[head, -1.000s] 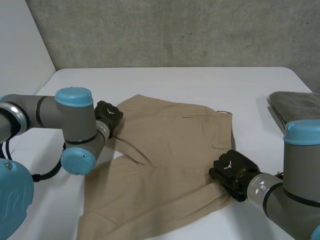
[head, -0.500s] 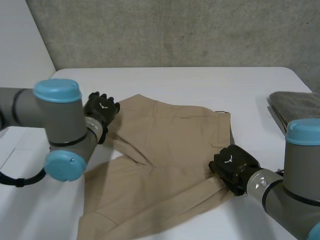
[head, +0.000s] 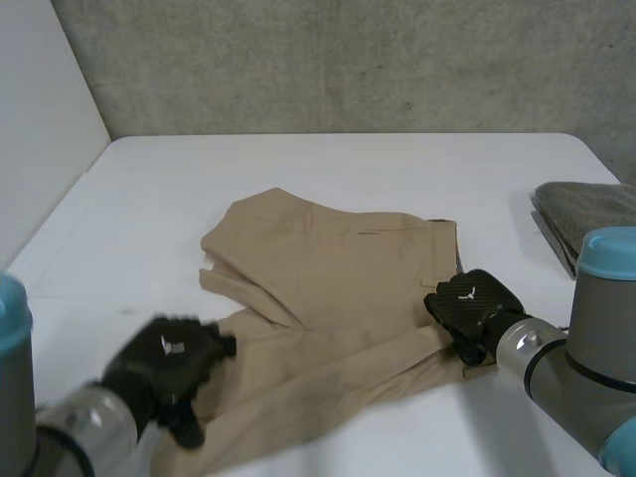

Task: Fold the laundry.

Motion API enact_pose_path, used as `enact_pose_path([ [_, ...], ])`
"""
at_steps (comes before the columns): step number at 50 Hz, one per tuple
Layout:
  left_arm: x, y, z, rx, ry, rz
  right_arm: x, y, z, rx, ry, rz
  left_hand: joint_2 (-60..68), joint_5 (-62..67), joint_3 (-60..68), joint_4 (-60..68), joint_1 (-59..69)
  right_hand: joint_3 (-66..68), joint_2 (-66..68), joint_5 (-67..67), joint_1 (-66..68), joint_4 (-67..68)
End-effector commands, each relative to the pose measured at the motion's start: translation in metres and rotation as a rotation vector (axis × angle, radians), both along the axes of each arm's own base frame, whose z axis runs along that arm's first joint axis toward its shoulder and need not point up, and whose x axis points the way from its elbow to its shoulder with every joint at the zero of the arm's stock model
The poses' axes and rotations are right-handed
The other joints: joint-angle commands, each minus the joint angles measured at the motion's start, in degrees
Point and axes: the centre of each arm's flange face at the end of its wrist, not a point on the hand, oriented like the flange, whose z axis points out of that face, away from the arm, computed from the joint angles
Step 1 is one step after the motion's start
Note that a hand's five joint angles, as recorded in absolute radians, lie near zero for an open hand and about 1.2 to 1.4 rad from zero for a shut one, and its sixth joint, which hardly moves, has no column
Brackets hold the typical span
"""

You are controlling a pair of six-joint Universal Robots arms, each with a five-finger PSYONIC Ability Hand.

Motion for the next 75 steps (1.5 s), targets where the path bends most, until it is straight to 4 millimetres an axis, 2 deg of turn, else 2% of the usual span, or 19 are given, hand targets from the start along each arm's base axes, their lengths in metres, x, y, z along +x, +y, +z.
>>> enact_pose_path([
  [1,0.004,0.012,-0.021,0.047,-0.038,-0.015,0.000,-0.001,-0.002,0.010,-0.013,-0.010,4.6,4.2,4.5,4.5,4.8,12.8,12.7,12.8,24.5,11.8],
  [6,0.004,0.011,-0.031,0.073,-0.056,-0.012,0.000,-0.001,-0.002,0.014,-0.013,-0.010,8.8,8.4,8.7,8.7,9.0,12.8,12.7,12.8,24.5,11.8],
  [9,0.002,0.008,-0.041,0.097,-0.072,-0.013,0.000,-0.001,-0.002,0.013,-0.012,-0.012,23.0,22.7,22.9,23.0,23.2,12.8,12.7,12.8,24.5,11.8],
  [13,-0.001,-0.003,-0.048,0.055,-0.080,0.011,-0.001,-0.002,0.001,0.006,-0.009,-0.017,57.8,57.5,57.7,57.8,58.0,12.8,12.7,12.8,24.5,11.8],
  [16,-0.002,-0.013,-0.042,-0.014,-0.089,0.051,-0.001,0.001,0.001,0.014,0.013,-0.003,57.9,57.5,57.8,57.8,58.1,12.8,12.7,12.8,24.5,11.8],
  [19,-0.005,-0.010,-0.033,-0.040,-0.099,0.038,-0.005,0.011,0.006,0.060,0.066,0.032,57.9,57.5,57.8,57.8,58.1,12.8,12.7,12.8,24.5,11.8],
  [24,-0.003,0.013,-0.010,-0.082,-0.180,-0.080,-0.018,0.043,0.033,0.115,0.228,0.143,57.9,57.5,57.8,57.8,58.1,12.8,12.7,12.8,24.5,11.8],
  [28,0.006,0.034,0.003,-0.106,-0.298,-0.199,-0.040,0.067,0.048,0.179,0.383,0.228,57.9,57.5,57.8,57.8,58.1,12.8,12.7,12.8,24.5,11.8],
  [31,0.008,0.042,0.009,-0.131,-0.332,-0.251,-0.049,0.071,0.056,0.175,0.429,0.242,57.9,57.5,57.8,57.8,58.1,12.8,12.7,12.8,24.5,11.8],
  [35,0.008,0.038,0.015,-0.191,-0.368,-0.281,-0.054,0.059,0.061,0.120,0.405,0.223,57.9,57.5,57.8,57.8,58.1,12.8,12.7,12.8,24.5,11.8],
  [40,-0.015,0.001,0.021,-0.321,-0.329,-0.251,-0.048,0.039,0.056,0.089,0.299,0.165,57.9,57.5,57.8,57.8,58.1,12.8,12.7,12.8,24.5,11.8],
  [46,-0.056,-0.055,0.019,-0.487,-0.235,-0.191,-0.038,-0.005,0.042,0.020,0.193,0.029,57.9,57.5,57.8,57.8,58.1,12.8,12.7,12.8,24.5,11.8],
  [51,-0.092,-0.103,0.011,-0.593,-0.169,-0.158,-0.037,-0.028,0.042,-0.091,0.205,-0.058,57.9,57.5,57.8,57.8,58.1,12.8,12.7,12.8,24.5,11.8],
  [58,-0.126,-0.160,-0.006,-0.673,-0.142,-0.077,-0.017,-0.062,0.035,-0.245,0.190,-0.092,57.9,57.5,57.8,57.8,58.1,12.8,12.7,12.8,24.5,11.8],
  [69,-0.153,-0.207,-0.036,-0.751,-0.100,-0.037,0.003,-0.106,0.020,-0.361,0.132,-0.130,57.9,57.5,57.8,57.8,58.1,12.8,12.7,12.8,24.5,11.8],
  [71,-0.156,-0.212,-0.037,-0.774,-0.086,-0.027,0.005,-0.116,0.017,-0.386,0.123,-0.158,43.3,43.0,43.3,43.3,43.5,12.8,12.7,12.8,24.5,11.8],
  [72,-0.157,-0.213,-0.038,-0.780,-0.082,-0.025,0.005,-0.119,0.018,-0.393,0.119,-0.170,28.8,28.4,28.7,28.7,29.0,10.7,10.6,10.7,22.4,9.7],
  [73,-0.158,-0.214,-0.040,-0.789,-0.078,-0.021,0.006,-0.123,0.017,-0.399,0.113,-0.192,-8.0,-8.3,-8.1,-8.1,-7.8,-20.6,-20.8,-20.6,-9.0,-21.7],
  [75,-0.159,-0.215,-0.042,-0.796,-0.075,-0.021,0.005,-0.126,0.020,-0.403,0.100,-0.216,-11.9,-12.3,-12.0,-12.0,-11.7,-56.2,-56.4,-56.3,-44.6,-57.3],
])
